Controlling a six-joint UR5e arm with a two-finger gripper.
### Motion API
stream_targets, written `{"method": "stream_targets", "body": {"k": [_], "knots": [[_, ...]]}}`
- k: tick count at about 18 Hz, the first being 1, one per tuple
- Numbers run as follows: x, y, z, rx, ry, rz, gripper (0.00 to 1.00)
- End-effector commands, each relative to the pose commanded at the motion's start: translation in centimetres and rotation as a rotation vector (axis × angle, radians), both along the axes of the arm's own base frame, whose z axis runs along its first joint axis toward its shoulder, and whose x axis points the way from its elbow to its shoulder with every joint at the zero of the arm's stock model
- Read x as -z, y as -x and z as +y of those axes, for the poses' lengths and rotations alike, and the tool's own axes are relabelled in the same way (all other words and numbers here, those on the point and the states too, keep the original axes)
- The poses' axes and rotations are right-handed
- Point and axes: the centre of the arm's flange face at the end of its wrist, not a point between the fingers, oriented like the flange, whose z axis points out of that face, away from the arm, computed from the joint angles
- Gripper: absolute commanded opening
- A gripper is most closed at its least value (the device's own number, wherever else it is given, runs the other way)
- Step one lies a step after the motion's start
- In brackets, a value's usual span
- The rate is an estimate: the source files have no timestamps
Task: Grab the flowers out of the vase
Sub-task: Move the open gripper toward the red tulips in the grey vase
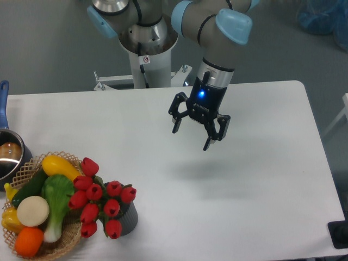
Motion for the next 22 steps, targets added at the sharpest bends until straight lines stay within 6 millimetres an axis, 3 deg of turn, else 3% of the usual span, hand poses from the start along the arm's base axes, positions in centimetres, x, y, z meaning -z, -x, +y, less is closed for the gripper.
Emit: {"method": "stream_targets", "body": {"k": [3, 6, 10, 12, 15, 20, 22], "knots": [[-0.1, 0.0, 0.0, 0.005, -0.021, -0.008, 1.00], [-0.6, -0.2, 0.4, 0.026, -0.198, -0.125, 1.00], [0.8, -1.7, 1.3, 0.057, -0.306, -0.246, 1.00], [1.3, -2.7, 3.8, 0.108, -0.304, -0.267, 1.00], [1.5, -1.7, 5.6, 0.131, -0.303, -0.267, 1.00], [3.8, 0.1, 11.0, 0.195, -0.292, -0.278, 1.00], [4.0, 0.3, 12.0, 0.208, -0.294, -0.274, 1.00]]}}
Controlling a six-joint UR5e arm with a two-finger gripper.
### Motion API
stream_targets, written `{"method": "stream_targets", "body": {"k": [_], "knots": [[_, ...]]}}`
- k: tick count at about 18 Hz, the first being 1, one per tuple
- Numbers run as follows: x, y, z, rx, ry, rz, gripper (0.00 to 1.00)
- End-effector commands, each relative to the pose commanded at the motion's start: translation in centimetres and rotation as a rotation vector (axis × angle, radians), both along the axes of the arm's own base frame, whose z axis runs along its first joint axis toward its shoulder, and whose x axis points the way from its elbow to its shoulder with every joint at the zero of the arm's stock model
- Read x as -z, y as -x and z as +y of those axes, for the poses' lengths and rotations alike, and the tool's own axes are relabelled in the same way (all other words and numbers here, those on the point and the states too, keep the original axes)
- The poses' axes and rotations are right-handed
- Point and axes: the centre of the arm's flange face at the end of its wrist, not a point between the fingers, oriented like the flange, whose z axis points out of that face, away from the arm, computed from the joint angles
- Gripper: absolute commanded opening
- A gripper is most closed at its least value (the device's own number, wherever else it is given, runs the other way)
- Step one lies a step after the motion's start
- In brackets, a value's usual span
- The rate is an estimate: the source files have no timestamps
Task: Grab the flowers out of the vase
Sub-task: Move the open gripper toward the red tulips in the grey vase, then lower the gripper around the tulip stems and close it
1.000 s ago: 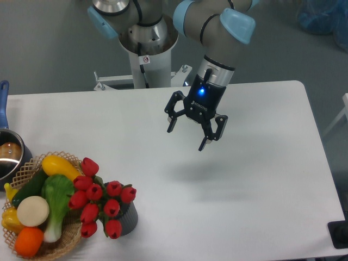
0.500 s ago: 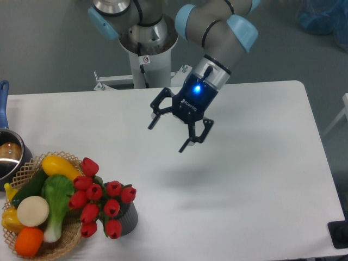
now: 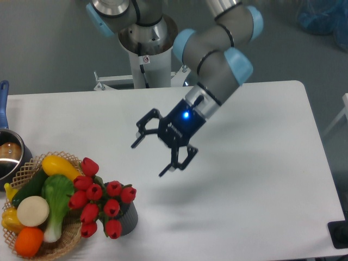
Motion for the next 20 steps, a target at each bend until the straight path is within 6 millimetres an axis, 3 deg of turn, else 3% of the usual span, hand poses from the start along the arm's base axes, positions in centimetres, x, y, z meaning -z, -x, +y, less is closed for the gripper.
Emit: {"method": "stream_targets", "body": {"k": [3, 10, 18, 20], "knots": [[0.9, 0.0, 1.0, 0.014, 0.004, -0.008, 1.00], [1.9, -1.3, 5.7, 0.087, -0.002, -0.005, 1.00], [1.5, -3.4, 6.6, 0.126, -0.061, -0.060, 1.00], [1.7, -3.6, 6.5, 0.126, -0.057, -0.066, 0.92]]}}
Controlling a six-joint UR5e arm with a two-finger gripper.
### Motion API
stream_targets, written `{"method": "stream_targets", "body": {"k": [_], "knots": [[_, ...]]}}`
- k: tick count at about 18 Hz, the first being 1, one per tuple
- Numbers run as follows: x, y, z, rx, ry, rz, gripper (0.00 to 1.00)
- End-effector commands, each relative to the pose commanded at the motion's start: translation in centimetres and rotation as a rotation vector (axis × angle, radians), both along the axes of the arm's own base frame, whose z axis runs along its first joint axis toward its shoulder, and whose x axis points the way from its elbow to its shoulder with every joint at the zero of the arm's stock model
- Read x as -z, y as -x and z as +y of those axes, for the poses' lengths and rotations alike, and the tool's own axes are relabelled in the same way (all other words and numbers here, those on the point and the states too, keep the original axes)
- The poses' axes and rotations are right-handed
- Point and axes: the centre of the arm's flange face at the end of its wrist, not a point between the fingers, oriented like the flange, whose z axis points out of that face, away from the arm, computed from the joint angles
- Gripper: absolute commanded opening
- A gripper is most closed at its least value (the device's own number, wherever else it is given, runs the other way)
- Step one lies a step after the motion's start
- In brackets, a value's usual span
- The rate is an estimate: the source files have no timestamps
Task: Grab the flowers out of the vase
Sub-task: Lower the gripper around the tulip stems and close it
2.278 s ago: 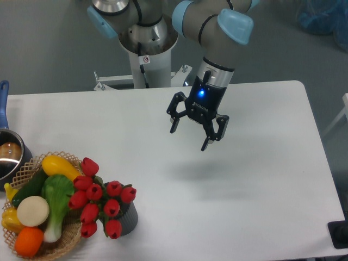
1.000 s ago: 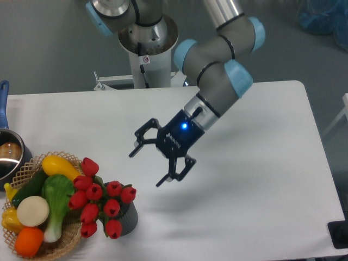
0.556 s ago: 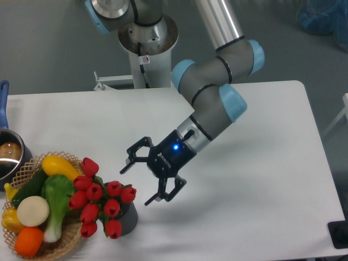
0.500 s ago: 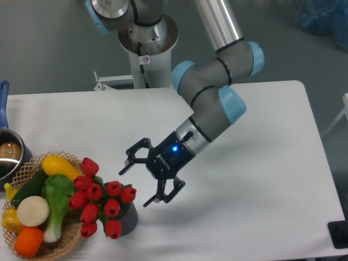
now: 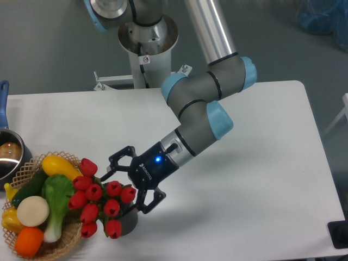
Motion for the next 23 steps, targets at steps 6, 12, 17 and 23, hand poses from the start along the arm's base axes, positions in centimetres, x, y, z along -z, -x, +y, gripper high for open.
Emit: {"method": "stream_targets", "body": {"k": [6, 12, 17, 23], "knots": [[-0.5, -0.1, -0.1, 0.000, -0.004, 0.010, 0.00], [-1.7, 0.0, -0.5, -0.008, -0.012, 0.024, 0.00], [-3.8, -0.1, -1.2, -0.033, -0.008, 0.012, 0.00], [-5.8, -1.0, -1.8, -0.044, -0.009, 0.006, 0.00]]}}
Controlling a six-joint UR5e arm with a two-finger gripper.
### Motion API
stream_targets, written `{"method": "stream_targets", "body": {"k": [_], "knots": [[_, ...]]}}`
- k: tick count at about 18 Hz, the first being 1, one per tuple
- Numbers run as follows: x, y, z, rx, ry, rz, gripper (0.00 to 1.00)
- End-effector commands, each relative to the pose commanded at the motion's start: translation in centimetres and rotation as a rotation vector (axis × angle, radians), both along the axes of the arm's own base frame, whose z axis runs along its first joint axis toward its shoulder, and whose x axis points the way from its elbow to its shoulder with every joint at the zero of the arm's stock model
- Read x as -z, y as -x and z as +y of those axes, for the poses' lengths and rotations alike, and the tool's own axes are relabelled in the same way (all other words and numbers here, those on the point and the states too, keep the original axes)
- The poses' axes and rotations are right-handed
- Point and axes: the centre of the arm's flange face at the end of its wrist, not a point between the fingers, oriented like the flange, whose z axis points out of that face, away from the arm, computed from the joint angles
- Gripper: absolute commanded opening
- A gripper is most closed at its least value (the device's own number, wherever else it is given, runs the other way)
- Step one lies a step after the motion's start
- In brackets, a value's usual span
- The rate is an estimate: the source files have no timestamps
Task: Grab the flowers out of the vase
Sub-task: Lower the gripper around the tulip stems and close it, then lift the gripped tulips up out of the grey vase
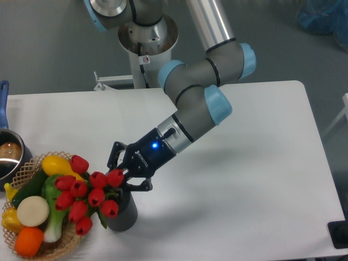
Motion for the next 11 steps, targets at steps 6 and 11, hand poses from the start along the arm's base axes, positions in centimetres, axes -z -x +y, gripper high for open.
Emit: {"method": "stream_targets", "body": {"k": [6, 11], "knots": [[-2.1, -0.6, -0.2, 0.009, -0.044, -0.002, 0.00], [-4.4, -0.7, -0.4, 0.012, -0.084, 0.008, 0.00]]}}
